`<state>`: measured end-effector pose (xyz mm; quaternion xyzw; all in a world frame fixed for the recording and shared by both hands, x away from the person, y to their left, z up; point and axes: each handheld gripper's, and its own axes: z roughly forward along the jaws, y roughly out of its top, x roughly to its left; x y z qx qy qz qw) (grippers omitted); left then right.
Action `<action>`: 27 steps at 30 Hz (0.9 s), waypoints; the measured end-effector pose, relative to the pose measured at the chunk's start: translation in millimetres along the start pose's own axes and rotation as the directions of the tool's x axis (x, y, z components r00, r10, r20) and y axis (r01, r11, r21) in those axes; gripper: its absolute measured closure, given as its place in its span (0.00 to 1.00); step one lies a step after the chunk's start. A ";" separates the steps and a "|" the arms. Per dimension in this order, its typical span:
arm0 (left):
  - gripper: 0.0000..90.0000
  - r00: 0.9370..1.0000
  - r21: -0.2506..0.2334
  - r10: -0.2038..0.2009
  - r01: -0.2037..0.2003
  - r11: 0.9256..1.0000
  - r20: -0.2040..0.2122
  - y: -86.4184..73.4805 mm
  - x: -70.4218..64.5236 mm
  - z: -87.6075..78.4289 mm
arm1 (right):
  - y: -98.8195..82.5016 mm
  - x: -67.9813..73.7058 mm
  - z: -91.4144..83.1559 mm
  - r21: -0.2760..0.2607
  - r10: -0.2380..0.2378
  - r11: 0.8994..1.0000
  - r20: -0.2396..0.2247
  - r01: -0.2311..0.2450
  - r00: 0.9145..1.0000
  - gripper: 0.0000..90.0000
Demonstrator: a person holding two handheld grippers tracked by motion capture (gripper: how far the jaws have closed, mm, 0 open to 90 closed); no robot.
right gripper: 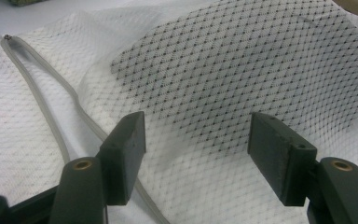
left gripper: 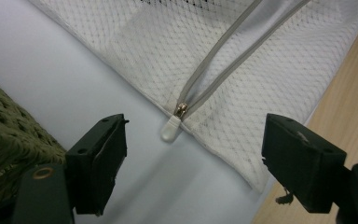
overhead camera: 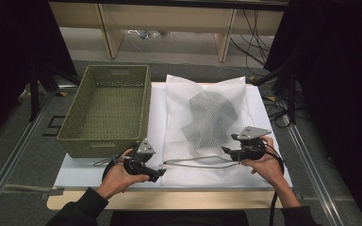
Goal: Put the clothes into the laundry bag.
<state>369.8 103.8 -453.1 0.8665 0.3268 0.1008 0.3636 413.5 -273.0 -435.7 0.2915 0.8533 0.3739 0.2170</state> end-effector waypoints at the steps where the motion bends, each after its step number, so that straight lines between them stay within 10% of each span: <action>1: 0.23 1.000 -0.002 -0.002 0.002 1.000 0.001 -0.3 0.1 -1.2 | -0.3 -0.5 -0.5 -0.002 -0.010 1.000 -0.002 0.010 1.000 0.42; 27: 0.19 0.999 -0.044 0.008 -0.010 0.999 -0.036 -10.4 5.6 -12.0 | -18.1 7.4 -4.2 0.003 0.024 1.000 -0.014 -0.024 1.000 0.37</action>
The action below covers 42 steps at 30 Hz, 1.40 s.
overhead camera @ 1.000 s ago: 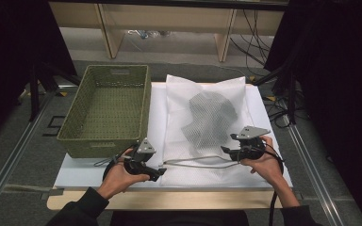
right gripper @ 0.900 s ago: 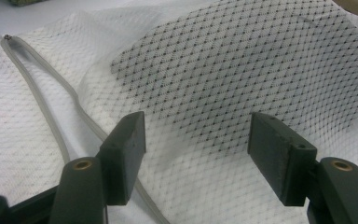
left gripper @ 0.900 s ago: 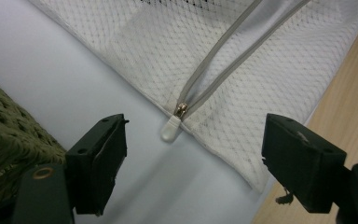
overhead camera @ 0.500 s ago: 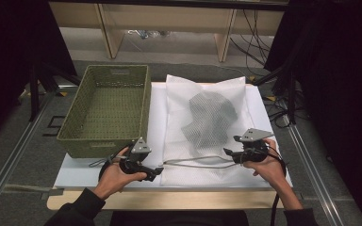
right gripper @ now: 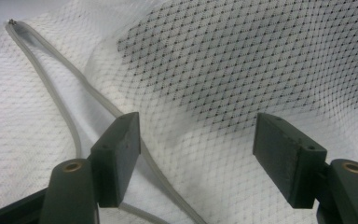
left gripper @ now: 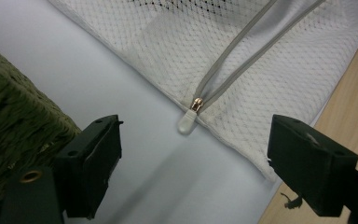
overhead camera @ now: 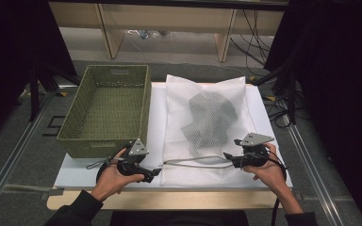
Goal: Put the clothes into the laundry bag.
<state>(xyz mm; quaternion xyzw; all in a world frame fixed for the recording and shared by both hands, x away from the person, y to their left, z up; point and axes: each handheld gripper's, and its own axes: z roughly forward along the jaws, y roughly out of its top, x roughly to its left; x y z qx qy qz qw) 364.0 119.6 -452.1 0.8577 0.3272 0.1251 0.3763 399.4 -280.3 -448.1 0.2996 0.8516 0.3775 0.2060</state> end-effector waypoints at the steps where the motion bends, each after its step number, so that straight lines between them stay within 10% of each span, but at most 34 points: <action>1: 0.19 1.000 0.002 0.003 -0.003 1.000 0.002 -0.2 0.0 -0.2 | -0.5 0.7 -0.8 0.000 0.002 1.000 0.011 -0.002 1.000 0.37; 42: 0.19 1.000 0.013 0.009 -0.009 1.000 0.003 -14.7 -10.2 -7.5 | -44.3 35.2 -31.3 0.053 0.059 0.997 -0.011 -0.058 0.998 0.27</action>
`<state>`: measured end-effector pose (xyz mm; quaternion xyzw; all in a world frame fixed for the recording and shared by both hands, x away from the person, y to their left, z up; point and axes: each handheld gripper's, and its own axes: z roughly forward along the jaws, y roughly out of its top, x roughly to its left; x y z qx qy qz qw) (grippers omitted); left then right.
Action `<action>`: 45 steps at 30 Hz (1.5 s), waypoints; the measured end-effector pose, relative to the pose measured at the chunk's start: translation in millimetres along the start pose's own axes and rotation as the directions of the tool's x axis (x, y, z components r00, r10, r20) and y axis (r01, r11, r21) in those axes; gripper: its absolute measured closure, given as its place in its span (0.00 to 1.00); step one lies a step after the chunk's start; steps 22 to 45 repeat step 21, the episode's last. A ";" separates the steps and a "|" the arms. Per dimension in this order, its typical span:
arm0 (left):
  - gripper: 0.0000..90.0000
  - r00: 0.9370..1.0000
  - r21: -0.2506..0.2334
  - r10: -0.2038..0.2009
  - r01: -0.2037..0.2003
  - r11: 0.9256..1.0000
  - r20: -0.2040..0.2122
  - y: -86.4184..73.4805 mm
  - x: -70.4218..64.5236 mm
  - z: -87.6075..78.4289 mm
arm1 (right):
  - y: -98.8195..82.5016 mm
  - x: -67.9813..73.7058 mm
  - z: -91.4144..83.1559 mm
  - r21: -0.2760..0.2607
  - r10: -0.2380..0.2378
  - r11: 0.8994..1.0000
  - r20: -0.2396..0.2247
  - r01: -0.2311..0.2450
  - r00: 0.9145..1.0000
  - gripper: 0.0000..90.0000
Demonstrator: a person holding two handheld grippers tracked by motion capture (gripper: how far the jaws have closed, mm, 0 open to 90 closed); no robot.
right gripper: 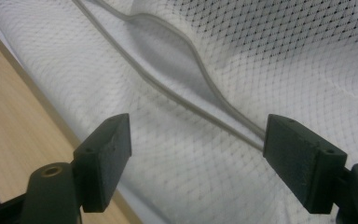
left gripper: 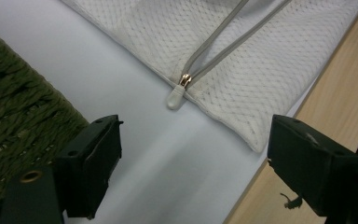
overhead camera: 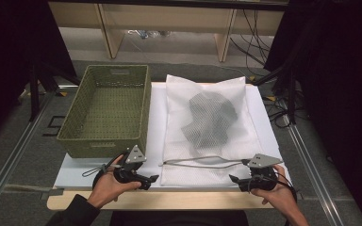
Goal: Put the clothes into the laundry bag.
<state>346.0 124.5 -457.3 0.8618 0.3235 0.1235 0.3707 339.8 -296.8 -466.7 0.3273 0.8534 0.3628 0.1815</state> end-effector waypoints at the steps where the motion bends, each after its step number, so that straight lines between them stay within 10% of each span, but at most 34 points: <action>1: 0.19 1.000 -0.004 -0.003 0.003 1.000 0.007 0.3 -1.1 0.1 | -1.1 -0.5 -0.2 -0.004 -0.018 1.000 0.000 0.018 1.000 0.27; 45: 0.19 1.000 -0.002 -0.007 0.007 1.000 0.009 3.7 0.4 4.3 | -8.1 -1.5 -5.6 0.006 -0.006 1.000 0.036 0.006 0.999 0.26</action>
